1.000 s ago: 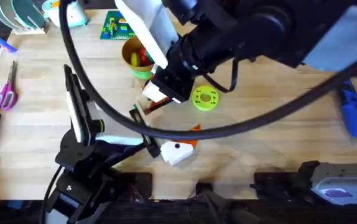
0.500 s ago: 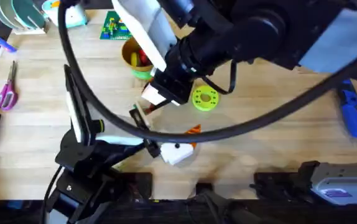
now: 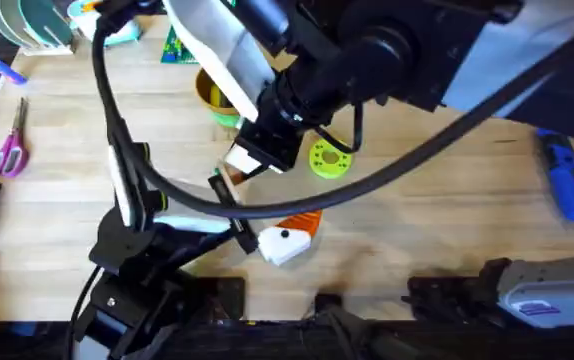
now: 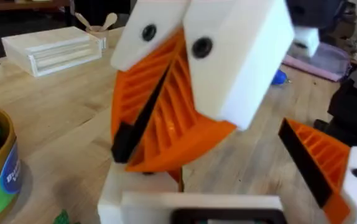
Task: Pick up the gripper from the table and insert it into the empty holder that is missing its gripper. Then pick up a screw, insert it into the mounting hole, and use the screwdriver to tighten it. Finally, clean up the table by picking up the vegetable and placing it into the bucket.
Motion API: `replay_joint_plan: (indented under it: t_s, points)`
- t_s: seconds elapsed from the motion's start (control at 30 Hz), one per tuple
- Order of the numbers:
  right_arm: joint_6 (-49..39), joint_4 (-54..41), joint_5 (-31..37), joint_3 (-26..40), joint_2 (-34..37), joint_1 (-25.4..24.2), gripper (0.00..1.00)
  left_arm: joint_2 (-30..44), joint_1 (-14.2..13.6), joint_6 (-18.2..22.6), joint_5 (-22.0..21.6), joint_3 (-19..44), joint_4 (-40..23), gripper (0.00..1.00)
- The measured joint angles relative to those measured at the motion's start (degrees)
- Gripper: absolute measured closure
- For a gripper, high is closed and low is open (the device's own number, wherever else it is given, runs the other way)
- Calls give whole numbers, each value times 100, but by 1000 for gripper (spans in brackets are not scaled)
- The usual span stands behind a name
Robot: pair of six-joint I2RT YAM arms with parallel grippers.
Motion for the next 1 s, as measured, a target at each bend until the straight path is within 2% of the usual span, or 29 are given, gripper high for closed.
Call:
replay_joint_plan:
  t_s: [0.33,0.37,0.43,0.57,0.6,0.8,1.0]
  points:
    - [2,-2,15,0,0,0,994,0,0,-3,0,0,0,8]
    - [23,-7,15,0,0,0,964,0,0,-3,-2,0,-1,8]
    - [22,-31,24,0,0,-2,698,0,0,4,-2,0,2,8]
    - [22,-97,149,2,-74,-75,99,-7,0,18,-7,0,9,8]
    - [16,-139,150,2,-121,-115,37,-9,0,32,-8,0,11,8]
    - [20,-698,146,12,-736,-295,11,-11,0,91,-8,0,11,8]
    - [20,-1499,148,40,-1713,-752,10,-11,0,94,-8,0,11,8]
